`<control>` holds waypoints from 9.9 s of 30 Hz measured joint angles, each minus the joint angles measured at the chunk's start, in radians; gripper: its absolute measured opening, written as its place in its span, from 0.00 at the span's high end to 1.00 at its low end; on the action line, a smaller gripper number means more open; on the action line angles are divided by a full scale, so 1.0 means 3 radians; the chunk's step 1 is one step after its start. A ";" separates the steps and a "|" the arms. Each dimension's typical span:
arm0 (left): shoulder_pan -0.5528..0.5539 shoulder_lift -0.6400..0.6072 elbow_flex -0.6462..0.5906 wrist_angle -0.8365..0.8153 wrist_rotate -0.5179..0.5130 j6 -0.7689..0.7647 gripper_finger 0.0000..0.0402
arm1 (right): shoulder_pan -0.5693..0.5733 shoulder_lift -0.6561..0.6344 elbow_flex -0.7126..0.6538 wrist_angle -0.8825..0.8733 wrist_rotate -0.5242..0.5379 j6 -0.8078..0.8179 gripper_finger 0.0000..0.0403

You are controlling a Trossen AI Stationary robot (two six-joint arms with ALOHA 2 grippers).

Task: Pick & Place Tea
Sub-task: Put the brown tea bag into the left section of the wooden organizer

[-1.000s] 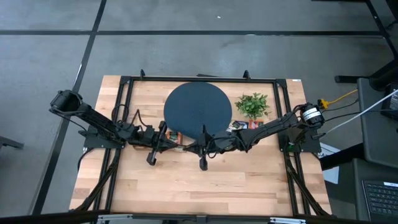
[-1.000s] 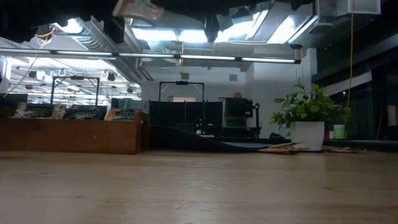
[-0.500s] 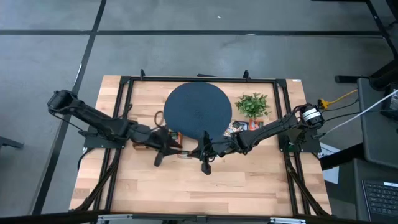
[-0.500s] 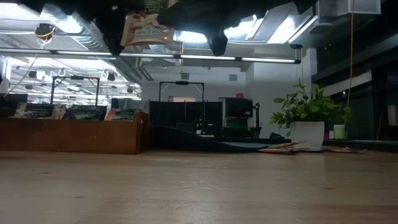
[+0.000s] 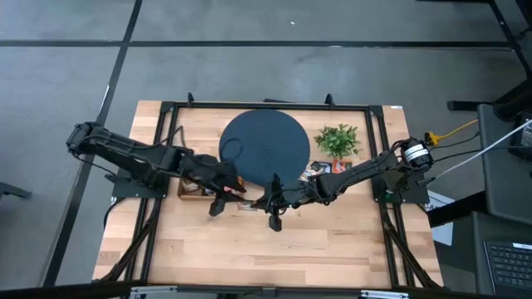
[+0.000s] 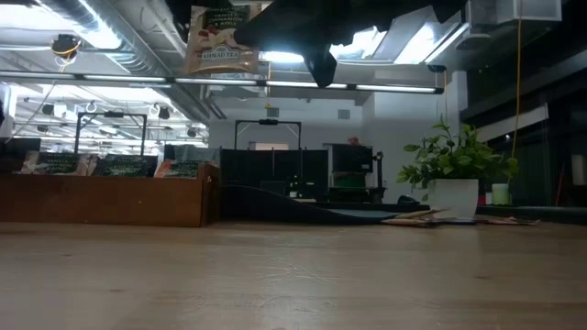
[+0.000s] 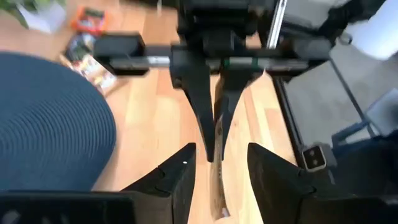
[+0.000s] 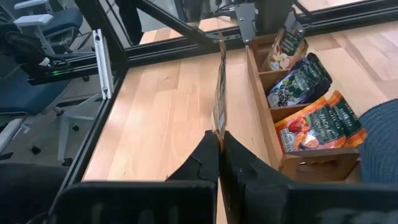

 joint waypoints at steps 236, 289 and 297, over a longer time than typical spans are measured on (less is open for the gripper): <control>-0.0260 0.2456 0.0693 0.0931 -0.0663 0.0820 0.99 | 0.0468 -0.0732 -0.1634 -0.1029 0.0009 0.2893 0.59; -0.0114 0.3049 0.0831 0.1522 -0.0596 0.0625 0.99 | 0.0182 -0.0313 -0.1600 -0.0406 -0.0143 0.2601 0.66; -0.0115 0.3060 0.0828 0.1568 -0.0590 0.0609 0.99 | 0.0181 -0.0232 -0.1595 -0.0386 -0.0117 0.2443 0.92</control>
